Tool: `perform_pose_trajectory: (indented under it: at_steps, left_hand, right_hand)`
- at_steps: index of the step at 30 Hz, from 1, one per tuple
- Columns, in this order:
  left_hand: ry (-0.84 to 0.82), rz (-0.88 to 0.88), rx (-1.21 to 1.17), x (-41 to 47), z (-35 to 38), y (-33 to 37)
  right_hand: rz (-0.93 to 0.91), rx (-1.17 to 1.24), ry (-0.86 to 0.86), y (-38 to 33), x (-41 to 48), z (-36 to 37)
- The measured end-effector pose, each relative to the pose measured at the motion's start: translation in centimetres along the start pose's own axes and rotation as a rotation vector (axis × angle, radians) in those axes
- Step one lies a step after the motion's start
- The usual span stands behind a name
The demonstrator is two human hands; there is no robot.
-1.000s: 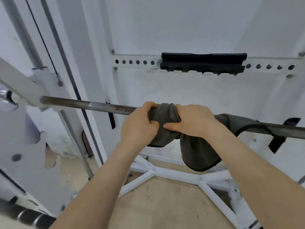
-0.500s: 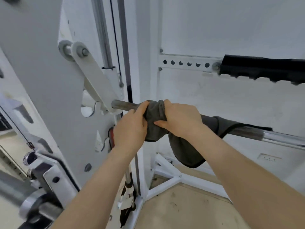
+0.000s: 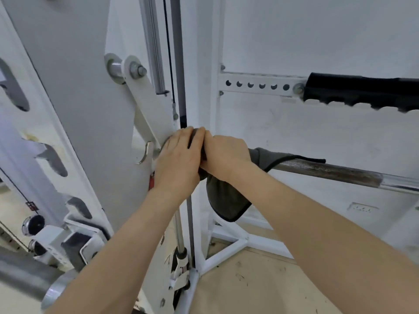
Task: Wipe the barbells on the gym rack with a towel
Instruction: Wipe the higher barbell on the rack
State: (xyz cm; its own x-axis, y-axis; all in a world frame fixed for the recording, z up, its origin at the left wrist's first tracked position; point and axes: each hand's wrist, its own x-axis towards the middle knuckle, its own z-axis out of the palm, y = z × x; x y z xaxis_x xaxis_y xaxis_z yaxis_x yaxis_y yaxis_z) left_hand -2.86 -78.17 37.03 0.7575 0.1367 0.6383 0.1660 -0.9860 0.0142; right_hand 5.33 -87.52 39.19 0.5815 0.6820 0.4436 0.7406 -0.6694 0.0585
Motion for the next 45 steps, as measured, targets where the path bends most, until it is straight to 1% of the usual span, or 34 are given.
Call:
perform_pose_trajectory:
  at_steps: [2,4,6,7,10,11,13,15,16,18,20,21,23,24,25,27,28,29,32,33,35,37,39,41,45]
  left_hand:
    - [-0.037,0.068,-0.006,1.0,0.7,0.5]
    - [-0.102,0.142,-0.023,2.3,1.2,0.1]
    - [-0.217,0.135,-0.052,3.7,1.1,-1.1]
    - [-0.241,0.117,-0.039,4.1,1.0,-1.6]
    - [-0.181,0.115,0.099,4.6,1.3,-2.0]
    - [-0.174,0.112,0.131,4.7,1.5,-1.8]
    - [-0.222,0.108,0.178,5.1,1.4,-1.5]
    - [-0.293,0.122,0.169,5.5,1.1,-1.8]
    - [-0.302,0.125,0.141,5.5,0.9,-1.5]
    - [-0.243,0.175,0.061,5.4,0.9,0.9]
    - [-0.164,0.266,0.01,4.8,1.5,5.1]
    - [-0.136,0.298,-0.001,4.5,2.0,7.2]
    - [-0.033,0.342,-0.015,4.2,2.8,9.3]
    - [0.023,0.368,-0.028,4.2,3.1,9.2]
    - [0.066,0.396,-0.034,4.2,3.3,8.5]
    - [0.079,0.416,0.008,3.7,3.4,5.9]
    - [0.075,0.4,0.048,3.4,3.2,4.2]
    - [0.067,0.364,0.089,3.2,3.1,2.5]
    - [0.008,0.221,0.16,2.7,2.6,-2.1]
    - [-0.025,0.187,0.176,2.7,2.5,-2.6]
    - [-0.073,0.09,0.197,3.1,2.1,-1.8]
    - [-0.11,-0.012,0.155,3.4,2.0,0.6]
    - [-0.109,-0.007,0.107,3.4,2.1,3.9]
    - [-0.1,0.079,0.061,3.5,1.9,8.8]
    - [-0.138,0.262,-0.009,3.3,2.0,22.2]
  right_hand:
    - [0.008,-0.028,-0.038,2.3,-1.9,-0.9]
    - [0.072,-0.091,-0.087,5.7,-4.4,-2.1]
    - [0.18,-0.149,-0.168,8.9,-6.8,-3.7]
    - [0.232,-0.16,-0.22,9.8,-7.5,-4.5]
    - [0.293,-0.136,-0.316,9.8,-6.8,-5.1]
    - [0.291,-0.141,-0.314,9.2,-6.3,-4.9]
    - [0.274,-0.152,-0.255,8.3,-5.7,-4.0]
    - [0.25,-0.106,-0.206,8.3,-5.8,-3.6]
    - [0.229,-0.052,-0.21,8.5,-5.9,-3.7]
    - [0.201,0.126,-0.256,8.9,-6.2,-4.6]
    - [0.213,0.317,-0.286,9.6,-6.5,-5.9]
    - [0.226,0.364,-0.297,10.1,-6.7,-6.6]
    - [0.273,0.386,-0.369,11.8,-7.8,-7.9]
    - [0.325,0.389,-0.428,12.8,-8.6,-8.6]
    - [0.379,0.376,-0.489,13.7,-9.3,-9.4]
    - [0.431,0.301,-0.567,14.9,-10.3,-10.2]
    - [0.444,0.29,-0.565,15.3,-10.5,-10.2]
    - [0.458,0.323,-0.516,15.6,-10.6,-10.0]
    - [0.54,0.456,-0.264,17.1,-11.4,-9.1]
    - [0.582,0.413,-0.205,17.8,-12.0,-9.0]
    - [0.686,0.159,-0.155,19.9,-14.0,-9.4]
    - [0.769,-0.064,-0.184,21.7,-15.9,-9.2]
    - [0.725,-0.172,-0.204,22.9,-16.9,-8.4]
    - [0.685,-0.188,-0.185,23.3,-17.0,-7.9]
    - [0.67,-0.089,-0.069,23.4,-17.2,-7.9]
